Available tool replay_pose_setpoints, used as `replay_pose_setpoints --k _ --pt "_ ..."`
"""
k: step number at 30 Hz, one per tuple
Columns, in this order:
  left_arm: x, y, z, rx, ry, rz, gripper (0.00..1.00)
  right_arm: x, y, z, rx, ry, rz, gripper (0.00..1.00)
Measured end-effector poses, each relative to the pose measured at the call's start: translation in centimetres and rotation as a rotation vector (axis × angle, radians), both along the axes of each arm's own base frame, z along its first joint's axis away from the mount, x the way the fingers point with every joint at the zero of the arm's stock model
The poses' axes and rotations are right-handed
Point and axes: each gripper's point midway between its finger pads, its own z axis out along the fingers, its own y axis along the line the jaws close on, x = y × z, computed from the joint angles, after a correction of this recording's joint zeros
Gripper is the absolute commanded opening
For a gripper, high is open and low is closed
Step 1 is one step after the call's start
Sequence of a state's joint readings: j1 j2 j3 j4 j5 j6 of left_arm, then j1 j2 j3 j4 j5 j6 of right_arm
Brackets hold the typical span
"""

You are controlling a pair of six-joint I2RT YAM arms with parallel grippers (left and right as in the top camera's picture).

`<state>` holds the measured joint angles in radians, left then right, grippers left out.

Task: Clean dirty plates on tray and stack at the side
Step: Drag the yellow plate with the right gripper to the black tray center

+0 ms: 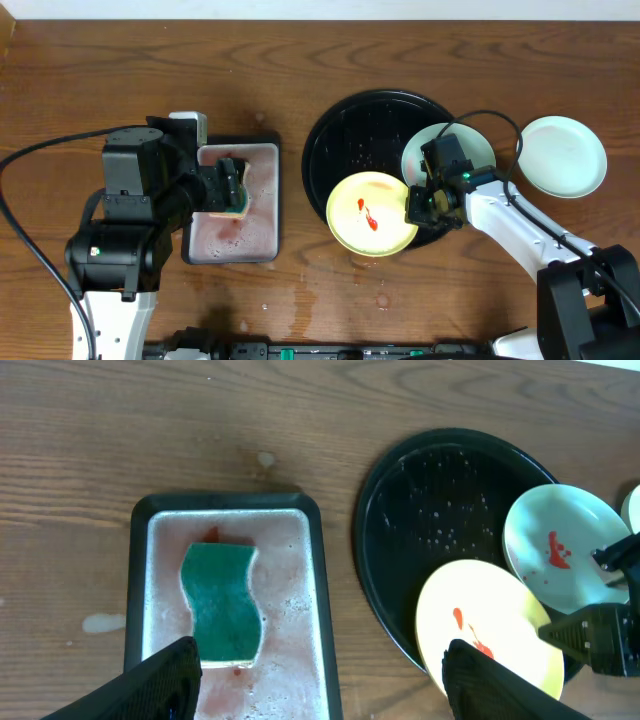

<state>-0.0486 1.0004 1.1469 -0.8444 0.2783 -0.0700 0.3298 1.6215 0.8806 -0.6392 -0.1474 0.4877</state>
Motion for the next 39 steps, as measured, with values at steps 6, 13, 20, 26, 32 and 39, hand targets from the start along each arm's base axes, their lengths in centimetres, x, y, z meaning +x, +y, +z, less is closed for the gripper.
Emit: replay_pose_setpoints --k 6,13,20,26,32,39 --pt "0.0 0.0 0.0 0.000 0.000 0.000 0.78 3.8 1.1 1.8 0.035 -0.144 -0.006 0.01" --pt "0.0 0.0 0.0 0.000 0.000 0.000 0.78 7.1 1.9 3.2 0.069 -0.276 -0.022 0.01" --pt "0.0 0.0 0.0 0.000 0.000 0.000 0.78 8.3 2.4 2.3 0.088 -0.294 -0.037 0.01" --pt "0.0 0.0 0.0 0.000 0.000 0.000 0.78 8.5 2.8 1.6 0.109 -0.287 -0.044 0.16" --pt "-0.2 0.3 -0.3 0.013 0.017 0.012 0.78 8.6 3.1 1.7 0.125 -0.285 -0.047 0.35" --pt "-0.2 2.0 -2.4 0.093 0.102 0.080 0.77 8.1 3.7 2.7 0.153 -0.251 -0.029 0.37"
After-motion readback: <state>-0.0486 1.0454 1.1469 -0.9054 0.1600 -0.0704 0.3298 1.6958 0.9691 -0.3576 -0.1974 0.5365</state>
